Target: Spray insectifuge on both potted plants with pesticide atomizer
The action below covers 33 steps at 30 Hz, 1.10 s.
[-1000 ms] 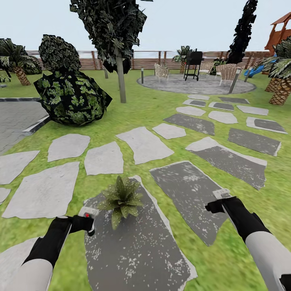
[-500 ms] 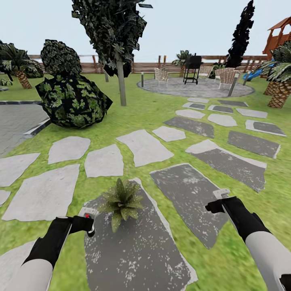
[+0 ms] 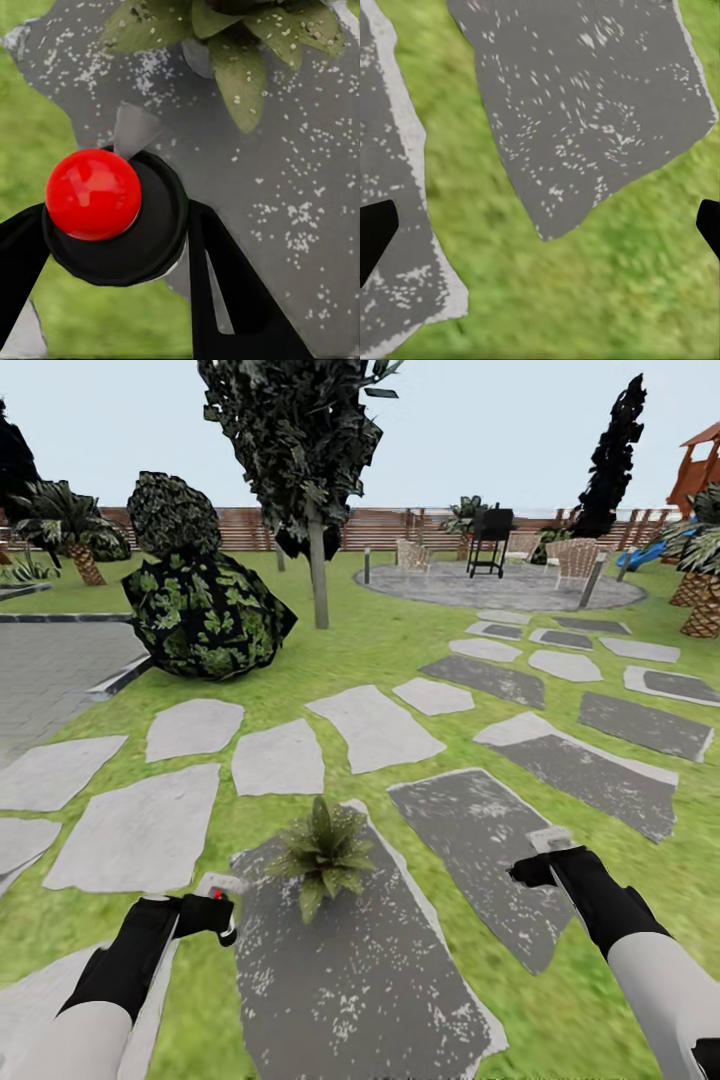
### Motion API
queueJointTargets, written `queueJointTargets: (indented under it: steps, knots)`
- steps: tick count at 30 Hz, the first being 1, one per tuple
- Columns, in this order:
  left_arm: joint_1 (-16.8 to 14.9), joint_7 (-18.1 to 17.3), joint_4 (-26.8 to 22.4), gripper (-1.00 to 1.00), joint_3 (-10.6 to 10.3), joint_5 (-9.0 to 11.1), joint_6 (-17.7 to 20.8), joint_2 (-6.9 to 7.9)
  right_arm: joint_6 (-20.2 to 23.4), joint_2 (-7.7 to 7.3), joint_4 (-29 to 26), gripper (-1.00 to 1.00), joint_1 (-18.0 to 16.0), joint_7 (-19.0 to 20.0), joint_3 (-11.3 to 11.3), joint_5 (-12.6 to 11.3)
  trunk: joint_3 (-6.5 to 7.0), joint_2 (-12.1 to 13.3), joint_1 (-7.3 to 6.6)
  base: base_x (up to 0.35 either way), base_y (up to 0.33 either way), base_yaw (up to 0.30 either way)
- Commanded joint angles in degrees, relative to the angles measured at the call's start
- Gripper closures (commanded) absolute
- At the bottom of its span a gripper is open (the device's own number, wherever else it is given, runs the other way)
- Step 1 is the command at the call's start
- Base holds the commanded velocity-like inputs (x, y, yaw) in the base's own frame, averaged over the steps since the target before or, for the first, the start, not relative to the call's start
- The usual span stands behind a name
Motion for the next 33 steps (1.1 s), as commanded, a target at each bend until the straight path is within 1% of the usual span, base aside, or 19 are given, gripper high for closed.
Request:
queueJointTargets:
  steps: [1,7,14,20,22,23,25,27,33]
  knots:
    - [-0.04,-0.53,-0.05,1.0,0.15,-0.58,0.06,-0.09,0.29,-0.05,-0.1,-1.0,-0.02,0.34,0.16,0.6,0.04,-0.03,-0.03,-0.225,0.214,0.177]
    - [-0.04,-0.53,-0.05,1.0,0.12,-0.58,0.05,-0.17,0.29,-0.04,-0.16,-1.0,-0.02,0.05,0.14,0.6,0.5,-0.03,-0.03,-0.19,0.177,0.205]
    - [-0.04,-0.53,-0.05,1.0,0.12,-0.58,0.07,-0.17,0.31,-0.04,-0.18,-1.0,-0.02,0.03,0.12,0.6,0.99,-0.03,-0.03,-0.016,0.014,0.22]
    - [-0.04,-0.53,-0.05,1.0,0.12,-0.58,0.07,-0.17,0.56,-0.11,-0.25,-1.0,-0.02,0.04,-0.03,0.6,1.1,-0.03,-0.03,0.0,0.0,0.071]
    - [-0.04,-0.53,-0.05,1.0,0.12,-0.58,0.1,-0.17,0.62,-0.12,-0.26,-1.0,-0.02,0.04,-2.15,0.6,1.19,-0.03,-0.03,0.0,0.0,0.183]
    - [-0.04,-0.53,-0.05,1.0,0.12,-0.57,0.1,-0.17,0.63,-0.12,-0.26,-1.0,-0.02,0.0,-3.6,0.62,1.22,-0.03,-0.03,0.0,0.0,0.243]
    - [-0.04,-0.53,-0.05,1.0,0.12,-0.56,0.07,-0.17,0.64,-0.12,-0.27,-1.0,-0.02,-0.03,-4.95,0.66,1.25,-0.03,-0.03,0.0,0.0,0.27]
    - [-0.04,-0.53,-0.05,1.0,0.12,-0.57,0.1,-0.17,0.64,-0.12,-0.27,-1.0,-0.02,-0.04,-5.39,0.68,1.26,-0.03,-0.03,0.0,0.0,0.289]
    - [-0.04,-0.53,-0.04,1.0,0.06,-0.54,0.08,-0.18,0.64,-0.12,-0.27,-1.0,-0.02,-0.05,-5.6,0.69,1.27,-0.03,-0.03,0.0,0.0,0.297]
